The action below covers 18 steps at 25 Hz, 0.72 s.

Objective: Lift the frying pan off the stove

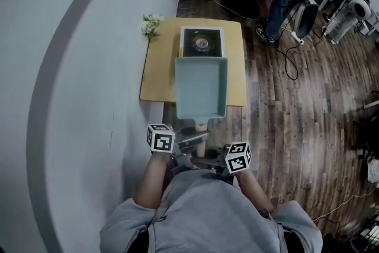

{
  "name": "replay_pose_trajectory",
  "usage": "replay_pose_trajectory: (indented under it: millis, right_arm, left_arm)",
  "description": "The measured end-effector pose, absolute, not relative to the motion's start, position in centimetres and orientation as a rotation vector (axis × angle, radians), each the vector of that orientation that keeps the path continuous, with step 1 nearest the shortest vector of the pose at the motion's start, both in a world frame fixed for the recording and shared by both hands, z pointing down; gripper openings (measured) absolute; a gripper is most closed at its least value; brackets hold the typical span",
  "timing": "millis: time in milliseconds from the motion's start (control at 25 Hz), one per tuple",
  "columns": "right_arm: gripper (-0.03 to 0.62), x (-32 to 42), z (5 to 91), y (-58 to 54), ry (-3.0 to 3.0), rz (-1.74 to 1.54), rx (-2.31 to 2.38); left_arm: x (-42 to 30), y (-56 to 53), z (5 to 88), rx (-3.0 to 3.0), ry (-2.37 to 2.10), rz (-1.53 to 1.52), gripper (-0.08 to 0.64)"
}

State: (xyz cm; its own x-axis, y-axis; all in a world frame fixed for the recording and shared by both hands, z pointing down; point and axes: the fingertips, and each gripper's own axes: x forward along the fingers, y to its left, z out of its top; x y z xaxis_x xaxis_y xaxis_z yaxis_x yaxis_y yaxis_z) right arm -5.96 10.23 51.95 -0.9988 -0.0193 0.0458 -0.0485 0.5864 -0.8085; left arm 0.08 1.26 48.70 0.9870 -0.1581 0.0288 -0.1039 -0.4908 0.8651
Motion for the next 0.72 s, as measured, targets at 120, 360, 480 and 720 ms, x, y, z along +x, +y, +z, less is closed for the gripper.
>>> replay_pose_trajectory:
  millis: [120,360,480,720]
  right_arm:
    - [0.101,-5.3,52.0,11.8,-2.784,1.416,0.056]
    - [0.1,-4.9,52.2,11.8,-2.791,1.399,0.048]
    - [0.101,-4.8,52.4,12.0,-2.786,1.398,0.043]
    - [0.101,-4.8,52.6,12.3,-2.779,1.393,0.037]
  left_arm:
    - [0.7,2.8,48.8,2.084,-0.189,-0.075,0.144]
    - [1.0,2.9,48.7,2.094,-0.192,-0.096,0.144]
    - [1.1,3.0,49.0,2.095,-0.195,-0.091,0.144]
    - [1.0,3.2,49.3,2.093,-0.202,-0.088,0.144]
